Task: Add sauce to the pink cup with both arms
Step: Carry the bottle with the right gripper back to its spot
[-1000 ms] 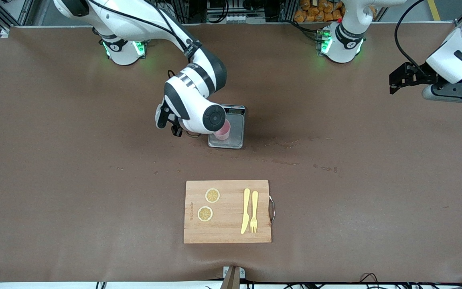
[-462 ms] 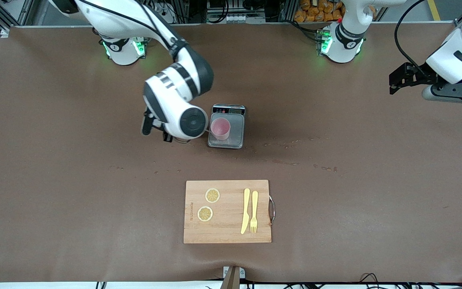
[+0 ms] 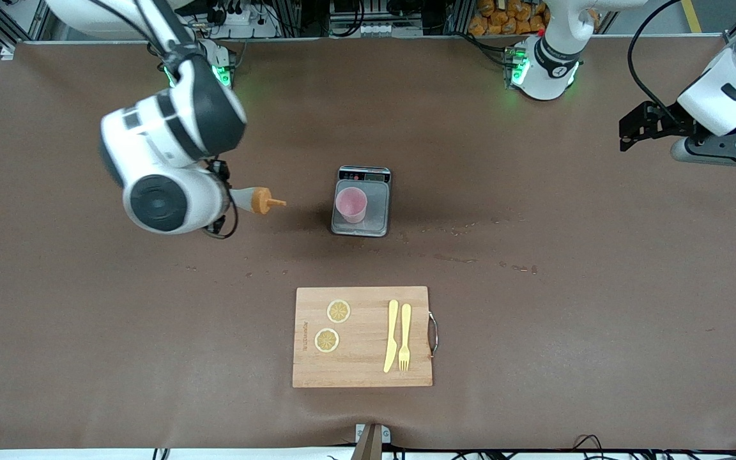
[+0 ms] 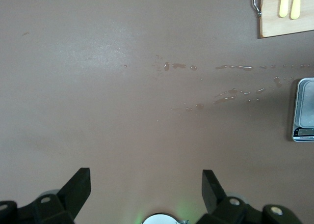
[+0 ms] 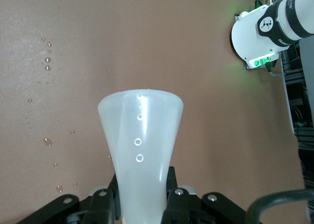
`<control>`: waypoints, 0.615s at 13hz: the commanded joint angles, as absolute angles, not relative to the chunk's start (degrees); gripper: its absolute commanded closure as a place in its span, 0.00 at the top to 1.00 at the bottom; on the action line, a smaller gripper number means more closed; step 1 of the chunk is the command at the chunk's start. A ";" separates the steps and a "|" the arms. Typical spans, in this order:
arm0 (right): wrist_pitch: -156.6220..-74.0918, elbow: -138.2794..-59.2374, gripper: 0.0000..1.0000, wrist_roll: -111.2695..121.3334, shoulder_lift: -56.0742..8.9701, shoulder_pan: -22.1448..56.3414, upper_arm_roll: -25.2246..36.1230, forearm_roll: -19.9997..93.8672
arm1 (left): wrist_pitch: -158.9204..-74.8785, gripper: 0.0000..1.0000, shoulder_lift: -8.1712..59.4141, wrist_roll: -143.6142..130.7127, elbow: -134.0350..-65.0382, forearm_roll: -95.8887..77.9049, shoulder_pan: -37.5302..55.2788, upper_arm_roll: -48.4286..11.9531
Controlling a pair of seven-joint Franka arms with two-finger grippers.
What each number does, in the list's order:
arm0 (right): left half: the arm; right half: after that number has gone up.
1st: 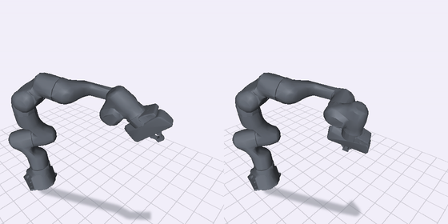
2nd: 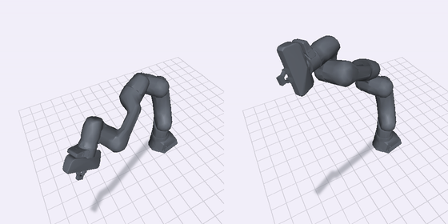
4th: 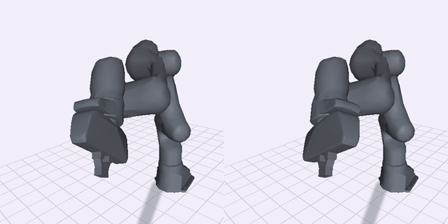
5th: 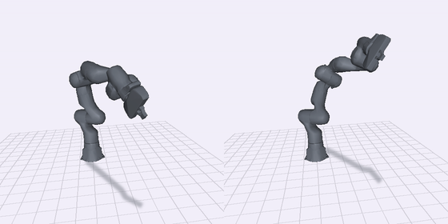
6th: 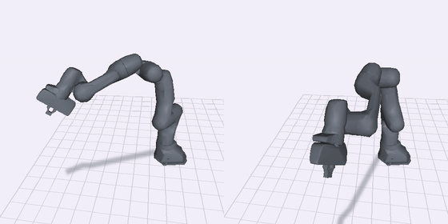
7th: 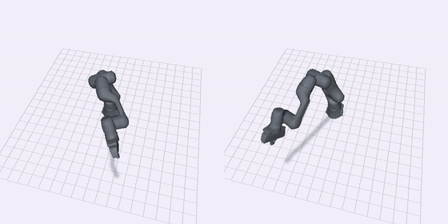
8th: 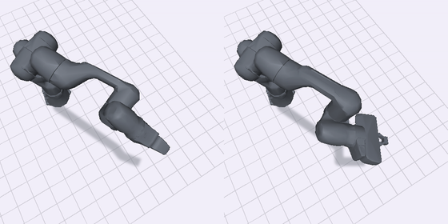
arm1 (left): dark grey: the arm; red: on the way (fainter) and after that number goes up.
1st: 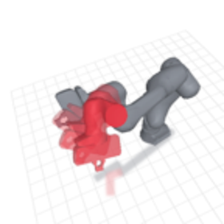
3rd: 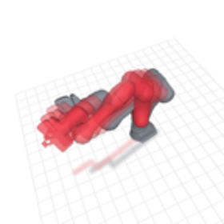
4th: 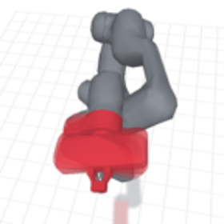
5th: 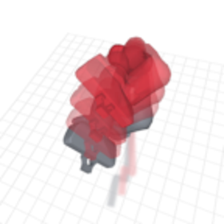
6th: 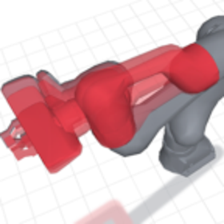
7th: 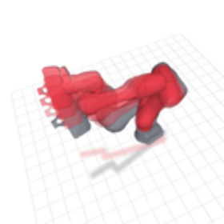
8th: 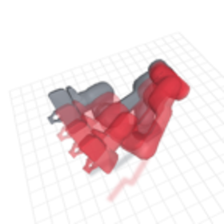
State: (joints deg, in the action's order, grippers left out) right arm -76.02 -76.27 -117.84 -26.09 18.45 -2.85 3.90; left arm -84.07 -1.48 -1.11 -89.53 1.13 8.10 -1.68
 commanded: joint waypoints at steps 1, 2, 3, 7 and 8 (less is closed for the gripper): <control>-78.30 -82.43 0.31 -110.51 -20.66 12.76 -3.69 8.43 | -83.50 1.00 -1.06 -1.14 -88.59 0.18 7.82 -2.20; -78.83 -83.57 0.31 -107.69 -19.96 10.66 -3.69 9.57 | -83.50 1.00 -1.05 -1.14 -88.59 -0.35 7.82 -2.20; -78.92 -84.45 0.31 -104.19 -19.52 8.37 -3.69 11.32 | -83.50 1.00 -1.05 -1.14 -88.68 -0.61 7.74 -2.20; -79.27 -86.74 0.35 -88.98 -19.60 -1.38 -3.52 18.87 | -83.50 1.00 -0.97 -1.14 -88.77 -0.62 7.73 -2.20; -79.54 -87.36 0.35 -85.73 -19.69 -3.58 -3.52 19.85 | -83.41 1.00 -0.97 -1.14 -88.77 -0.79 7.82 -2.20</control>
State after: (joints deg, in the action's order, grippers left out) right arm -78.69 -84.02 -91.63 -22.01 1.17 -2.63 16.16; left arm -84.07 -1.25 -1.11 -89.53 0.25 8.13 -1.94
